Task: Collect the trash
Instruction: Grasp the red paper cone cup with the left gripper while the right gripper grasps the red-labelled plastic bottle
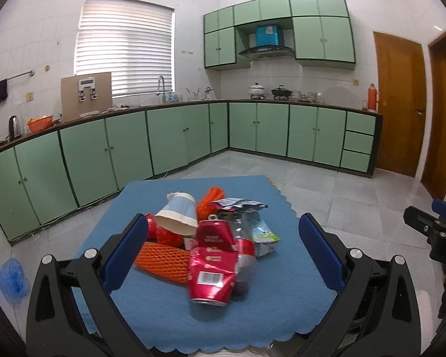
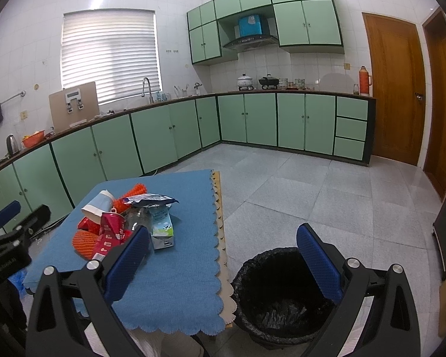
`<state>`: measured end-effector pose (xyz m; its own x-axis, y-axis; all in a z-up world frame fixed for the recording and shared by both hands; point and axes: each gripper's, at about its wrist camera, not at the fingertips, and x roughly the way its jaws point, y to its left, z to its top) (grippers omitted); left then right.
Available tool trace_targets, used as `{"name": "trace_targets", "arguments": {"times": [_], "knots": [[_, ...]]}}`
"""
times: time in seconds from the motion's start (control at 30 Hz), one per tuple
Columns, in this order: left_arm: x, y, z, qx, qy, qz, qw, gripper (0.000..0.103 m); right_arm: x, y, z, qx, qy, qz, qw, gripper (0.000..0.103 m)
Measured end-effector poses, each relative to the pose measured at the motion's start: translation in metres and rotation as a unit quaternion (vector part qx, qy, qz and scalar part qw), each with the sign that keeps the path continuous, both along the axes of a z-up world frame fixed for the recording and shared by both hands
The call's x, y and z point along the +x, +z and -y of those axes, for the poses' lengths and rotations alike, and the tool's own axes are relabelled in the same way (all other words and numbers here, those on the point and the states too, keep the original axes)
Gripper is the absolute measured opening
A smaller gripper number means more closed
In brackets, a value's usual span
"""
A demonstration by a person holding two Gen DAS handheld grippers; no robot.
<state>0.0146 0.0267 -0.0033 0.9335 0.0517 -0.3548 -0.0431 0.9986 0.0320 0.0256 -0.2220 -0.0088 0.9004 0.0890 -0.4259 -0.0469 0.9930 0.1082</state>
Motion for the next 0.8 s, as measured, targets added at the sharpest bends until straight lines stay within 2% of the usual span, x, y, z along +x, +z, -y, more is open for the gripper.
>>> {"name": "trace_targets", "arguments": {"times": [0.27, 0.4, 0.57, 0.67, 0.8], "knots": [[0.026, -0.026, -0.036, 0.01, 0.043, -0.023, 0.9988, 0.098, 0.034, -0.016, -0.021, -0.012, 0.021, -0.019, 1.0, 0.097], [0.041, -0.038, -0.054, 0.004, 0.056, -0.029, 0.998, 0.098, 0.057, -0.023, -0.039, -0.012, 0.048, -0.023, 0.998, 0.097], [0.061, -0.054, -0.059, -0.001, 0.041, -0.045, 0.9982, 0.098, 0.079, -0.036, -0.057, -0.013, 0.065, -0.023, 0.998, 0.095], [0.079, -0.07, -0.058, -0.008, 0.022, -0.074, 0.997, 0.098, 0.09, -0.046, -0.062, -0.008, 0.073, -0.038, 0.997, 0.087], [0.098, -0.088, -0.059, -0.016, 0.014, -0.098, 0.9949, 0.098, 0.102, -0.061, -0.063, -0.01, 0.074, -0.064, 0.995, 0.085]]}}
